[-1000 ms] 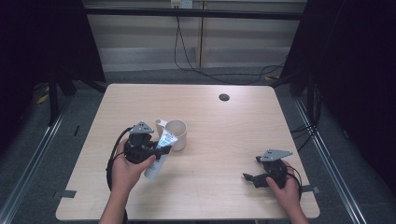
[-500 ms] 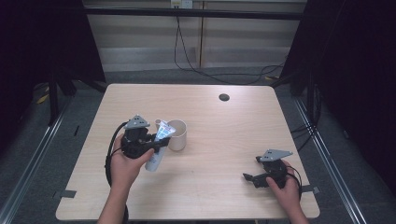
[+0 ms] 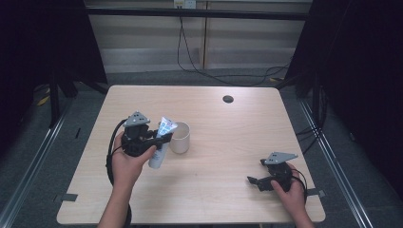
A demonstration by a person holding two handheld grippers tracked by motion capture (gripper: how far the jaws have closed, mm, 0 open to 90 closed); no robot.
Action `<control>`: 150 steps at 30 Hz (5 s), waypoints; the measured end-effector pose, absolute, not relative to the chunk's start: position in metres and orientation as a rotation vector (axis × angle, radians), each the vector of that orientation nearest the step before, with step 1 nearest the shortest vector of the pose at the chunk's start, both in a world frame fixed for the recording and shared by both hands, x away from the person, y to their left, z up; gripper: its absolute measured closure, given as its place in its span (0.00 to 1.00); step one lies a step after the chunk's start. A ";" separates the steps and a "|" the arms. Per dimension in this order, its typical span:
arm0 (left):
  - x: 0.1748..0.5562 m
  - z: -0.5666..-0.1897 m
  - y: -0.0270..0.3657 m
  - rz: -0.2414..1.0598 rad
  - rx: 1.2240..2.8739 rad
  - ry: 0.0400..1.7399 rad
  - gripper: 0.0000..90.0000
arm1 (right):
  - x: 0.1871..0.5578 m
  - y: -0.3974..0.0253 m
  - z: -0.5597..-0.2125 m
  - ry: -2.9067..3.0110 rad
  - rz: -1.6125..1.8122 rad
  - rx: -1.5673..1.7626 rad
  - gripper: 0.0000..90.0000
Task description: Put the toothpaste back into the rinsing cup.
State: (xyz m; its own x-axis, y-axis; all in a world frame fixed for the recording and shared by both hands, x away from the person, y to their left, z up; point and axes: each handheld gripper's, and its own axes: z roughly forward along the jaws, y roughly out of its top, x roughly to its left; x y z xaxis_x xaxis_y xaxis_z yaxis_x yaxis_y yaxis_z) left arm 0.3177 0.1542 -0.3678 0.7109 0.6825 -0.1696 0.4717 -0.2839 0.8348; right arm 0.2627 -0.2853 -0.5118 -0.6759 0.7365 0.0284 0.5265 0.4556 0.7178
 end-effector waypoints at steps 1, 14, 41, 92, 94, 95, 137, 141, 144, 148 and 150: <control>0.318 -0.368 0.154 0.271 1.940 0.889 0.74 | 0.263 -0.285 -0.512 2.422 1.043 1.084 0.11; 0.325 -0.358 0.148 0.279 1.920 0.889 0.74 | 0.263 -0.285 -0.512 2.423 1.043 1.084 0.11; 0.344 -0.348 0.137 0.317 1.868 0.890 0.73 | 0.263 -0.285 -0.512 2.422 1.043 1.083 0.11; 0.388 -0.344 0.105 0.312 1.846 0.912 0.73 | 0.263 -0.285 -0.512 2.422 1.043 1.084 0.11; 0.389 -0.346 0.104 0.308 1.837 0.919 0.73 | 0.263 -0.285 -0.512 2.422 1.043 1.082 0.11; 0.390 -0.347 0.104 0.305 1.840 0.918 0.73 | 0.263 -0.285 -0.512 2.422 1.043 1.083 0.11; 0.402 -0.368 0.099 0.351 1.827 0.964 0.72 | 0.263 -0.285 -0.512 2.422 1.043 1.080 0.11; 0.402 -0.371 0.099 0.349 1.829 0.965 0.72 | 0.263 -0.285 -0.512 2.422 1.043 1.081 0.11; 0.402 -0.372 0.098 0.343 1.830 0.960 0.72 | 0.263 -0.285 -0.512 2.422 1.043 1.080 0.11; 0.401 -0.373 0.098 0.352 1.832 0.962 0.72 | 0.263 -0.285 -0.512 2.422 1.043 1.081 0.11; 0.401 -0.374 0.098 0.349 1.830 0.965 0.72 | 0.263 -0.285 -0.512 2.422 1.043 1.081 0.11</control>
State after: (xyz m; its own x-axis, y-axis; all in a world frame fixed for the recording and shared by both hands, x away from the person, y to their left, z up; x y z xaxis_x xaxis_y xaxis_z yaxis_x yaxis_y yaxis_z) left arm 0.4008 0.0981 -0.3738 0.6405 0.7467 -0.1792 0.4587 -0.1849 0.8691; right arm 0.2627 -0.2852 -0.5118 -0.6759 0.7365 0.0275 0.5261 0.4560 0.7179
